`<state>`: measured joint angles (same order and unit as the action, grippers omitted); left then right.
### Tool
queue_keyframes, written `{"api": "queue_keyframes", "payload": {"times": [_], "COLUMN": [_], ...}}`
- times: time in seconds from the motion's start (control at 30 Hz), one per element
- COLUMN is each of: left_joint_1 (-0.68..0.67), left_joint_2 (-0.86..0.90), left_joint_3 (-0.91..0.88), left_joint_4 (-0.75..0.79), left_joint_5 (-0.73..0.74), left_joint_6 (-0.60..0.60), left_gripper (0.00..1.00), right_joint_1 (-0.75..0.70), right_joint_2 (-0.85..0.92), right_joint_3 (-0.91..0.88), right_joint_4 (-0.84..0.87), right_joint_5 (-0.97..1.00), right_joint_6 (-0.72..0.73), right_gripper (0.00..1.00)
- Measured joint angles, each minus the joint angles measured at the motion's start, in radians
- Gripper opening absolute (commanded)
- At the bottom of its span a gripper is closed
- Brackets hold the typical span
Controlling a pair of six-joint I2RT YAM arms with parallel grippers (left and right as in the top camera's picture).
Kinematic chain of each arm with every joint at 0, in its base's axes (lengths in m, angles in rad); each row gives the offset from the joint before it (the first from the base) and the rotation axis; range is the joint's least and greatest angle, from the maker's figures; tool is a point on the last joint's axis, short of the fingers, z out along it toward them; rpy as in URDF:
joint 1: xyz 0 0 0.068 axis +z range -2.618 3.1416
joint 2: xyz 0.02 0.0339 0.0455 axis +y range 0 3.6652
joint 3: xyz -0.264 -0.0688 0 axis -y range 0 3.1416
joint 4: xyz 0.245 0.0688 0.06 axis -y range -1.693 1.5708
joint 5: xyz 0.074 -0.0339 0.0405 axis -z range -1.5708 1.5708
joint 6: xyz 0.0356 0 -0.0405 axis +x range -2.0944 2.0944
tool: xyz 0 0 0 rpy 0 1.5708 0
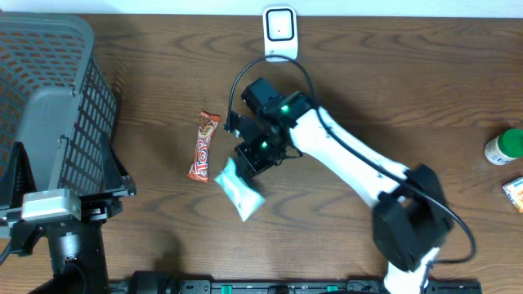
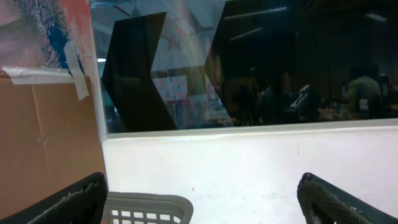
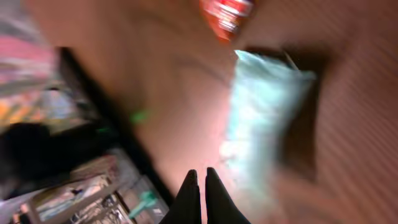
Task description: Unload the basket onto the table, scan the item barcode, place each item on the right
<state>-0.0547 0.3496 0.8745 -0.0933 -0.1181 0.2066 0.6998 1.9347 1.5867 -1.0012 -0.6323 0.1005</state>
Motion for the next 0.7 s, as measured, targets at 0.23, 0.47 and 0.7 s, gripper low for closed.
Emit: {"api": "queue_keyframes", "payload": {"times": [0.23,0.47,0.7], "left_joint_1": [0.000,0.000,0.000], "left_joint_2": [0.000,0.000,0.000], "left_joint_3": [0.000,0.000,0.000], "left_joint_4": [0.000,0.000,0.000], "left_joint_5": [0.000,0.000,0.000], "left_joint_6": [0.000,0.000,0.000], "left_gripper": [0.98,0.98,0.98], "right_joint_1": [0.001,0.020,0.021], "right_joint_2": [-0.060,-0.015,0.164], "right_joint_3": [0.007,-0.032,-0.058], "right_joint_4": [-0.032,0.048,0.125], "right_joint_5": [-0.006,0.151,0.197], "right_joint_6": [0.048,0.056,0.030], "right_gripper": [0.78,0.99,0.99]}}
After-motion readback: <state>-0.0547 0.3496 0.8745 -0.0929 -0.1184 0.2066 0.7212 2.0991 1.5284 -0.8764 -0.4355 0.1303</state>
